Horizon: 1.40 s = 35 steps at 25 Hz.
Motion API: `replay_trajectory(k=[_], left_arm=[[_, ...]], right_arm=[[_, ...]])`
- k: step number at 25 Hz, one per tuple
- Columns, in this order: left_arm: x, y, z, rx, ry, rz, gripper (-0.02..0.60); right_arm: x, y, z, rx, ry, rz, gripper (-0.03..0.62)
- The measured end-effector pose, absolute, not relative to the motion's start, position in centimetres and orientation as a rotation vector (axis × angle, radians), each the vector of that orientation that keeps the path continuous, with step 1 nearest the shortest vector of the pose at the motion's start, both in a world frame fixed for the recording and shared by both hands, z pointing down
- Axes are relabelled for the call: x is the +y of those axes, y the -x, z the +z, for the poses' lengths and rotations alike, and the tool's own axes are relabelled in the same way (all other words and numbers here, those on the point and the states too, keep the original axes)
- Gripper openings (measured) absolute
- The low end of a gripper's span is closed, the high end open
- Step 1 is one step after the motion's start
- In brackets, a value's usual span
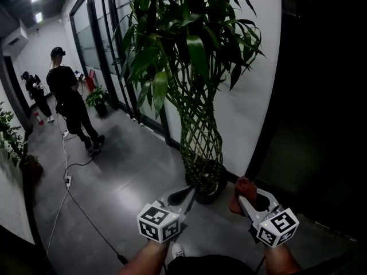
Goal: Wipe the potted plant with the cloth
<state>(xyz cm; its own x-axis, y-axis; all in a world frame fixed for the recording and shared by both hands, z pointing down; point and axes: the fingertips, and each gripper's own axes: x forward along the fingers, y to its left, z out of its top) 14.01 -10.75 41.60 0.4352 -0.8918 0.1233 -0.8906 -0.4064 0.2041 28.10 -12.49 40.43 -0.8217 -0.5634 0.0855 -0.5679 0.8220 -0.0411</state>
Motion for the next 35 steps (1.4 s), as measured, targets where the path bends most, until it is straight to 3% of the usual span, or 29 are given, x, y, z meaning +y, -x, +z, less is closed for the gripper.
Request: replay_trajectory(k=[14,35], left_arm=[[-5.4,-21.3,44.6,-1.635,-2.355,0.041,0.017],[-5.0,-22.3,43.5,-1.642,-2.393,0.047,0.017]], right_arm=[[-8.3,-34.9,44.7,-2.912,-0.788,0.17,0.071],[-7.2,-35.7,44.4,-2.94,-0.806,0.175,0.069]])
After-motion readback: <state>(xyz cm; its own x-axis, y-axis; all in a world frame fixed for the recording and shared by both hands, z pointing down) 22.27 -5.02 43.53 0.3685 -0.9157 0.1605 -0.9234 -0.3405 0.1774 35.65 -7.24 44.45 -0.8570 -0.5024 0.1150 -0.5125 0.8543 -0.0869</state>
